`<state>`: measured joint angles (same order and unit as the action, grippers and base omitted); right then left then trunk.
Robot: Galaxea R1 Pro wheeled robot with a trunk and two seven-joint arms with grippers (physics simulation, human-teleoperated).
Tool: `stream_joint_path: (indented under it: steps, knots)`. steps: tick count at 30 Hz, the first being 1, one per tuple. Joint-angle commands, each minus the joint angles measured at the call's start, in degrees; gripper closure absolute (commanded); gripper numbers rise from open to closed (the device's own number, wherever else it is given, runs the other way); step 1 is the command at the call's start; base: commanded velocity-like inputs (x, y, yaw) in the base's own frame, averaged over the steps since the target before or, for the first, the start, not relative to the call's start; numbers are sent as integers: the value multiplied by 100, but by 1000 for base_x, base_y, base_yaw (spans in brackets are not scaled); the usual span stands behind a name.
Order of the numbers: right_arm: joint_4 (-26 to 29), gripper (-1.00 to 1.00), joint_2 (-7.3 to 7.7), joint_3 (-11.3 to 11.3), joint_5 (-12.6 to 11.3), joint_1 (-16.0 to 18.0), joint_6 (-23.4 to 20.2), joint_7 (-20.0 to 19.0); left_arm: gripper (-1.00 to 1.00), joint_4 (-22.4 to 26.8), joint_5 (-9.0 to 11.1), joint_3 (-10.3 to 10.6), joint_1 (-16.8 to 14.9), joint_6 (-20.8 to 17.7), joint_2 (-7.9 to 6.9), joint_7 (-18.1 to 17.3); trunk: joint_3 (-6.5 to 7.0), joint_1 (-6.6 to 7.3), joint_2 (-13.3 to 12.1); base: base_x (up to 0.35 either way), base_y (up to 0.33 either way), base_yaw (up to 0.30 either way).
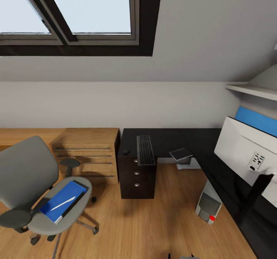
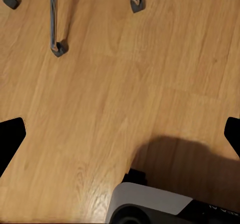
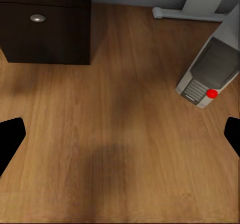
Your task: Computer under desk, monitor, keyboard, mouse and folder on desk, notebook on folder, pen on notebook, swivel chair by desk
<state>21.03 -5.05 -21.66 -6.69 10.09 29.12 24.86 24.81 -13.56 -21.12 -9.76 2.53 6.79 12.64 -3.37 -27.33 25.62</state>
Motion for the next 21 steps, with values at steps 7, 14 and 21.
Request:
stream_joint_path:
  steps: [7,14,21]
  knots:
    - [0,-100,4,-46,-57,8,31,24,-100,3,-59,-41,-7,165,7,3,114,154,-270,-320,0,0]
    - [77,-100,28,-16,-61,31,17,31,-100,108,-59,-29,-6,1005,15,40,114,154,-270,-102,0,0]
    - [929,-100,63,104,-78,335,-397,116,-100,1408,-53,-35,-5,669,186,95,114,154,-270,-15,0,0]
